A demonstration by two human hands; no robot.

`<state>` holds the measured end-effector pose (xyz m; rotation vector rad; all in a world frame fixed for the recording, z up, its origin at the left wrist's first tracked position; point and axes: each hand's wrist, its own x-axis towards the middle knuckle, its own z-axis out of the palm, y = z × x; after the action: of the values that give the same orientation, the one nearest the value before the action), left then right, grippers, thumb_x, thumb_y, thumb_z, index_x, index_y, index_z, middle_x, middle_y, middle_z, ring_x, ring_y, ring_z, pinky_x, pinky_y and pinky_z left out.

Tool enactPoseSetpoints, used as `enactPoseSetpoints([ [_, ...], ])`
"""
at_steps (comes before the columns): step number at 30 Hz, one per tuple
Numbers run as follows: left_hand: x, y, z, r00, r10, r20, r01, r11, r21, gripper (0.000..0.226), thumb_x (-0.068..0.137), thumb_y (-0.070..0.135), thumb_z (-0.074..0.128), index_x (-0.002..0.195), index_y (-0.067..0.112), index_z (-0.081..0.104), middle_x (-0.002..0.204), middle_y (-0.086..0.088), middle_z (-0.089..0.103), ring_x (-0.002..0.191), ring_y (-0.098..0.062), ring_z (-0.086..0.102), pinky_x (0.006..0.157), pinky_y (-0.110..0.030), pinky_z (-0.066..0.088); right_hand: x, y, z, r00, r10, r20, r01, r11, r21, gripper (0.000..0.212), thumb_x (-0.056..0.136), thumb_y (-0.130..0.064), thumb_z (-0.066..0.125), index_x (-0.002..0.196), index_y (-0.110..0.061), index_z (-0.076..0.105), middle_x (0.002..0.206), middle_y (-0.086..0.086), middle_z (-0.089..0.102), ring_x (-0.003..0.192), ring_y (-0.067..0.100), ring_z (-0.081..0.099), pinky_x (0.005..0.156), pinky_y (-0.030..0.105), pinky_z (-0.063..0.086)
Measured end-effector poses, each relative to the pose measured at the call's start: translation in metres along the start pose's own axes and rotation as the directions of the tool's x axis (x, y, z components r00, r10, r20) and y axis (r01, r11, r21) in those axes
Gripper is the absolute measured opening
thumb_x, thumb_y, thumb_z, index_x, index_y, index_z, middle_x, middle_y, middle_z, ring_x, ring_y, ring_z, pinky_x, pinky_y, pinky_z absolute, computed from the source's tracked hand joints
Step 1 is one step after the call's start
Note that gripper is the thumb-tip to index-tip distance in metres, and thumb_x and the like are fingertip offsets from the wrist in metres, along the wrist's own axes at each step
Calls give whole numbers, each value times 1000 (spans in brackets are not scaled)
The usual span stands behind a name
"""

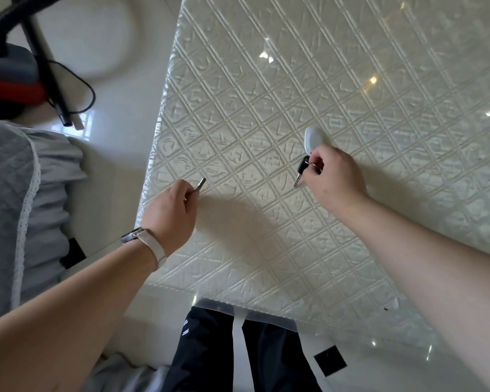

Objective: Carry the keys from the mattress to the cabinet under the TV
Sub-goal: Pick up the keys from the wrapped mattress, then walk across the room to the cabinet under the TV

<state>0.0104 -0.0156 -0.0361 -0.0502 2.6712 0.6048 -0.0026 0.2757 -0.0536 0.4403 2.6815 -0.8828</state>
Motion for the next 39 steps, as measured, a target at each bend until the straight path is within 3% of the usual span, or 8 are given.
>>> enactPoseSetpoints([
  [3, 0, 10, -14, 998, -19, 59, 25, 993, -112, 12, 93, 27, 51, 87, 18, 53, 83, -3, 73, 76, -27, 66, 66, -43, 52, -13, -10, -9, 1000, -11, -7, 11, 997, 77, 3, 81, -17, 59, 81, -16, 56, 83, 0, 57, 79, 23, 52, 64, 30, 33],
  [10, 11, 47, -45, 994, 46, 95, -22, 970, -241, 12, 90, 24, 55, 78, 21, 54, 72, 11, 72, 70, -8, 67, 63, -28, 50, -50, -39, -39, 974, -167, -152, 192, 967, 167, 6, 81, -11, 62, 77, -9, 58, 82, 5, 56, 69, 21, 52, 61, 35, 43],
  [14, 3, 74, -67, 989, 92, 116, -61, 966, -252, 9, 86, 25, 59, 77, 25, 60, 61, 7, 70, 60, -12, 66, 58, -34, 54, -75, -59, -69, 949, -169, -268, 241, 934, 264, 7, 80, -2, 62, 78, -6, 57, 96, 9, 54, 83, 17, 53, 71, 16, 42],
  [17, -13, 99, -93, 984, 127, 123, -84, 948, -308, 13, 84, 24, 62, 73, 32, 62, 64, 10, 67, 60, -14, 64, 54, -29, 48, -105, -83, -100, 967, 9, -255, 111, 884, 454, 7, 88, -6, 57, 84, -10, 53, 104, -1, 63, 100, 12, 60, 79, 9, 41],
  [20, -34, 125, -125, 970, 187, 153, -127, 934, -335, 14, 84, 25, 64, 73, 34, 62, 69, 6, 69, 63, -15, 64, 55, -31, 49, -137, -110, -135, 948, 199, -249, -1, 783, 622, 13, 91, -8, 53, 81, -17, 51, 95, -11, 70, 89, 10, 66, 74, 22, 50],
  [23, -57, 154, -161, 948, 277, 155, -206, 910, -361, 14, 84, 23, 64, 74, 33, 63, 71, 1, 70, 66, -21, 67, 63, -43, 56, -168, -138, -172, 913, 290, -288, -11, 722, 692, 15, 91, -8, 53, 80, -18, 51, 85, 8, 71, 75, 22, 65, 65, 34, 51],
  [29, -103, 213, -225, 886, 407, 224, -302, 871, -389, 6, 83, 21, 63, 79, 24, 67, 69, 2, 73, 63, -25, 67, 60, -47, 58, -236, -183, -235, 833, 444, -329, -61, 665, 744, 16, 86, -21, 58, 73, -29, 53, 73, 2, 62, 66, 29, 60, 58, 37, 49],
  [39, -180, 295, -291, 726, 597, 341, -424, 779, -462, 9, 82, 14, 64, 74, 18, 67, 54, 6, 67, 66, -22, 69, 62, -43, 56, -351, -218, -305, 728, 562, -393, 114, 466, 877, 9, 88, -7, 49, 81, -3, 48, 47, 17, 64, 56, 26, 42, 49, 30, 34],
])
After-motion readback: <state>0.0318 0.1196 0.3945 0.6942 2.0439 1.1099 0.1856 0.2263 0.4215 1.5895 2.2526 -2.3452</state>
